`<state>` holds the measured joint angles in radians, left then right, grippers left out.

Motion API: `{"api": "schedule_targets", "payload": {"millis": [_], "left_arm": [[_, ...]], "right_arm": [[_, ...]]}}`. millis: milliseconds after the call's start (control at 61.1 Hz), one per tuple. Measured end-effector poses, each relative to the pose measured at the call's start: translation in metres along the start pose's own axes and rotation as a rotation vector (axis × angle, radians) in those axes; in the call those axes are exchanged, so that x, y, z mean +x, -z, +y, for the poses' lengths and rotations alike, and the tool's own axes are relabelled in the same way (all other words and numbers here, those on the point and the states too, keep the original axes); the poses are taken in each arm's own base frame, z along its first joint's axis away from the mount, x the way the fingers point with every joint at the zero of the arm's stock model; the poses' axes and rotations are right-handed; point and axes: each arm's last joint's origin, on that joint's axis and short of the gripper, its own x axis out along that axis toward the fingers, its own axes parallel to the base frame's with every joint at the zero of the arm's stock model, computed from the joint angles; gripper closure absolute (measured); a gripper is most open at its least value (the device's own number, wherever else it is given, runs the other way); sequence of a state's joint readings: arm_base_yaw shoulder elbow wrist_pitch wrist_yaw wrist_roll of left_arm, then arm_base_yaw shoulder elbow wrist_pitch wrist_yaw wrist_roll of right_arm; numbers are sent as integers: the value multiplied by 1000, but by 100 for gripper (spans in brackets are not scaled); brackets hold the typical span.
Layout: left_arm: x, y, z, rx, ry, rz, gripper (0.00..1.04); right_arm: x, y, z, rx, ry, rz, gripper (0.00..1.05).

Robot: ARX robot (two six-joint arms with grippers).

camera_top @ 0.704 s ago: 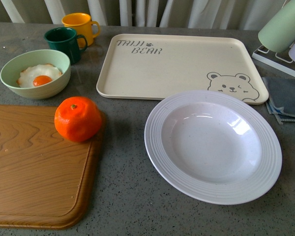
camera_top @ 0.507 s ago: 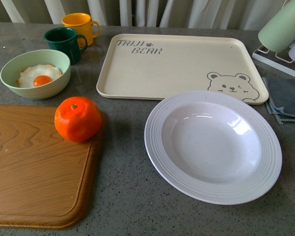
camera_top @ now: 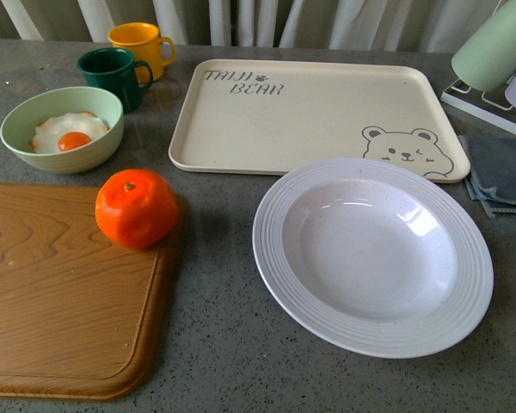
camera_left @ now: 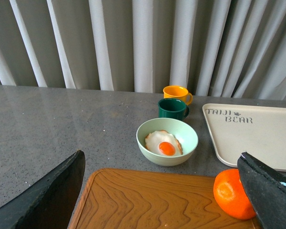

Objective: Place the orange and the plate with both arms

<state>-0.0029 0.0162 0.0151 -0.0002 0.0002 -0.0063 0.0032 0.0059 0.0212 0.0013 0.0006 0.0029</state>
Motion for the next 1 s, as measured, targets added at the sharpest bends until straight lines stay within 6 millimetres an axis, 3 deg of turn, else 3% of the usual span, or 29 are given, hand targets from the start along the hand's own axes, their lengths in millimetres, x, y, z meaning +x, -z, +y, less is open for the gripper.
{"api": "schedule_targets", "payload": {"millis": [524,622,753,900,998], "left_arm": [[0,0,0,0,0,0,9],[2,1,-1,-96,222,278,9],[23,-2,-11,-174,418,402,9],[65,-11,-20,-148,435,348,9],[93,-4,-27,-147,445,359,9]], "right_arm": [[0,0,0,0,0,0,9],[0,0,0,0,-1,0,9],[0,0,0,0,-1,0,9],[0,0,0,0,1,-1,9],[0,0,0,0,0,-1,9]]}}
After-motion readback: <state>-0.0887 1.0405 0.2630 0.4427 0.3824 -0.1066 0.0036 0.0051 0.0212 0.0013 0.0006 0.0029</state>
